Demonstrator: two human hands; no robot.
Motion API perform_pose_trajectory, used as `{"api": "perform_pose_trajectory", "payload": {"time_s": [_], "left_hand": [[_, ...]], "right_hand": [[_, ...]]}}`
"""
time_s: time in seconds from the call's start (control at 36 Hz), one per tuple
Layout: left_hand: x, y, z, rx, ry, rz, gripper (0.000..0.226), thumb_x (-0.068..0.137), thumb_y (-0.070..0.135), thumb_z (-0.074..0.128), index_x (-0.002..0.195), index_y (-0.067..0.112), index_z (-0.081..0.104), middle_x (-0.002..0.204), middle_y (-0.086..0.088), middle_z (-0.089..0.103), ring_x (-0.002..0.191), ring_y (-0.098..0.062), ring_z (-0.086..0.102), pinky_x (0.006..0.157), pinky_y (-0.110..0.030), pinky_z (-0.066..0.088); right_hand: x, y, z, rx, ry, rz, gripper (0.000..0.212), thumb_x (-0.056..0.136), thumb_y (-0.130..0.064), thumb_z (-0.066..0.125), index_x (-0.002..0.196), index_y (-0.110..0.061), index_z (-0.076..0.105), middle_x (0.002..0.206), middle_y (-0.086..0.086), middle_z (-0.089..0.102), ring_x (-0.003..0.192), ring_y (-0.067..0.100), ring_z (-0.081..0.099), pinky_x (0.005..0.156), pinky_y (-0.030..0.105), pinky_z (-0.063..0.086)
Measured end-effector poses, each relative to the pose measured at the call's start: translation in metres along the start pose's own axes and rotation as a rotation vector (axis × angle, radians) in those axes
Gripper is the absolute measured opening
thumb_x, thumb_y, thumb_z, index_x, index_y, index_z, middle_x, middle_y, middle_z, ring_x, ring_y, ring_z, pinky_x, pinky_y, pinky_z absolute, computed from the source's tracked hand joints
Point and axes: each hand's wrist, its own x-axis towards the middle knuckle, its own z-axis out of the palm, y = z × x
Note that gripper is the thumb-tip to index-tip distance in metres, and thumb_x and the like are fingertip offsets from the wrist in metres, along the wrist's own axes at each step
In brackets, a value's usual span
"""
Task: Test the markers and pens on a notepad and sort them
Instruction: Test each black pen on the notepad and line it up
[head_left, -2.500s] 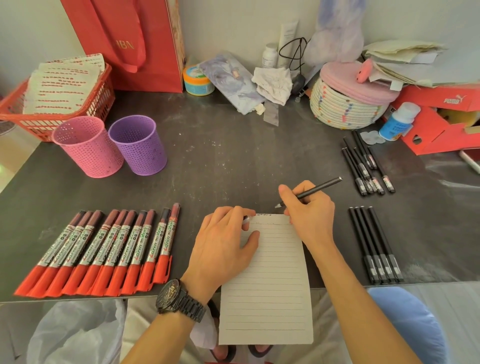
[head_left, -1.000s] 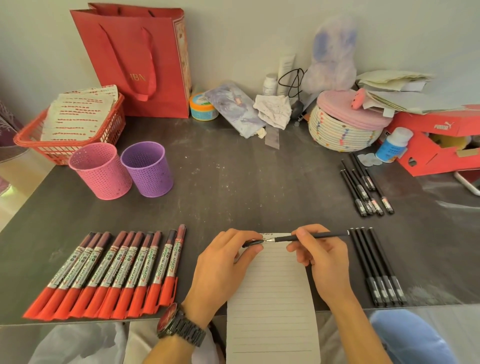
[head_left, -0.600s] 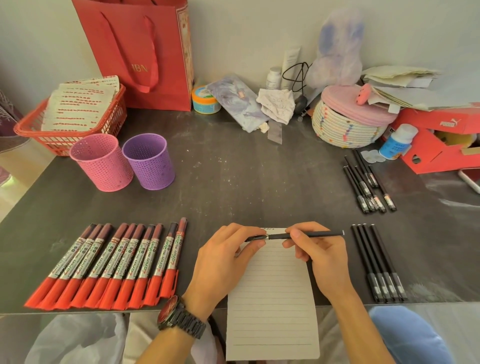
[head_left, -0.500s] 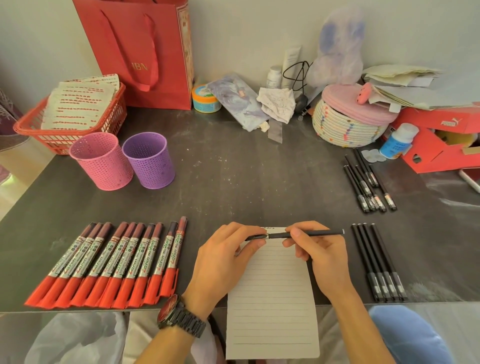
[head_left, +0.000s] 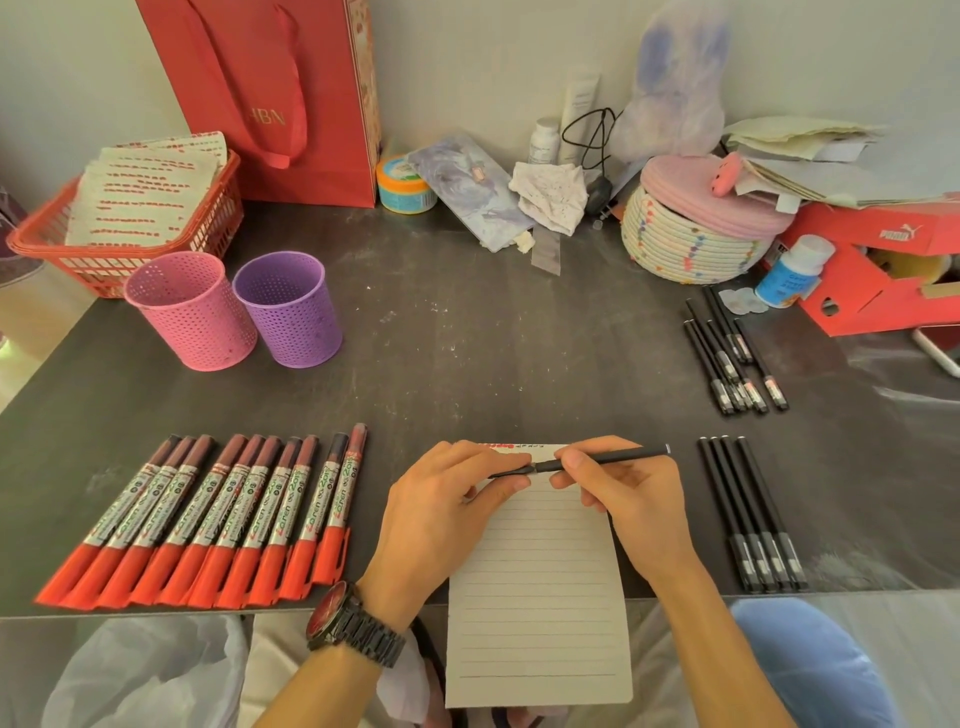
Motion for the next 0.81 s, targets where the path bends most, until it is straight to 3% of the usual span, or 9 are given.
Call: {"api": "perform_pose_trajectory", "payload": {"time_s": [0.22, 0.36, 0.47, 0.61, 0.69, 0.81], "left_hand": [[0.000, -0.001, 0.001, -0.063, 0.019, -0.005, 0.028, 0.088, 0.047, 0.063, 0.107, 0.031, 0.077, 0.098, 0.020, 0.071, 0.082, 0.008, 0.050, 0.068, -0.011, 0.044], [-0.001, -0.004, 0.002, -0.111, 0.033, -0.008, 0.026, 0.088, 0.043, 0.067, 0.108, 0.031, 0.077, 0.095, 0.018, 0.071, 0.079, -0.006, 0.056, 0.066, -0.026, 0.052], [0.000, -0.004, 0.002, -0.101, 0.029, -0.003, 0.027, 0.088, 0.044, 0.065, 0.110, 0.033, 0.076, 0.096, 0.020, 0.070, 0.080, -0.003, 0.055, 0.066, -0.023, 0.051], [0.001, 0.000, 0.000, -0.024, 0.018, 0.029, 0.027, 0.090, 0.050, 0.063, 0.114, 0.043, 0.071, 0.101, 0.026, 0.069, 0.084, 0.005, 0.051, 0.066, -0.013, 0.044], [0.001, 0.001, 0.000, 0.066, 0.015, 0.000, 0.036, 0.088, 0.058, 0.057, 0.118, 0.041, 0.069, 0.103, 0.027, 0.067, 0.094, 0.002, 0.050, 0.074, -0.011, 0.037], [0.000, -0.005, 0.003, 0.132, -0.016, -0.049, 0.036, 0.090, 0.053, 0.062, 0.124, 0.040, 0.062, 0.121, 0.025, 0.059, 0.117, -0.003, 0.047, 0.091, -0.024, 0.034]], "right_hand": [[0.002, -0.003, 0.002, -0.019, -0.051, 0.015, 0.009, 0.089, -0.016, 0.070, 0.094, -0.015, 0.077, 0.076, -0.001, 0.078, 0.066, 0.006, 0.069, 0.056, 0.012, 0.048], [0.004, -0.004, 0.003, -0.047, -0.100, 0.021, 0.013, 0.088, -0.024, 0.069, 0.098, -0.019, 0.077, 0.083, -0.001, 0.079, 0.078, 0.013, 0.074, 0.062, 0.017, 0.053], [0.004, -0.005, 0.003, -0.053, -0.121, 0.033, 0.010, 0.092, -0.020, 0.072, 0.097, -0.025, 0.079, 0.087, 0.000, 0.079, 0.084, 0.018, 0.075, 0.064, 0.019, 0.055], [0.004, -0.006, 0.008, -0.079, -0.117, 0.072, 0.010, 0.086, -0.021, 0.080, 0.091, -0.029, 0.077, 0.086, -0.001, 0.077, 0.076, 0.012, 0.070, 0.065, 0.021, 0.052], [0.004, -0.008, 0.008, -0.061, -0.073, 0.074, 0.007, 0.089, -0.016, 0.077, 0.090, -0.023, 0.077, 0.084, 0.005, 0.076, 0.073, 0.019, 0.069, 0.062, 0.024, 0.053], [0.004, -0.018, -0.007, 0.018, 0.040, 0.142, 0.008, 0.093, -0.025, 0.071, 0.086, -0.025, 0.075, 0.078, 0.004, 0.073, 0.066, 0.014, 0.063, 0.051, 0.024, 0.048]]}}
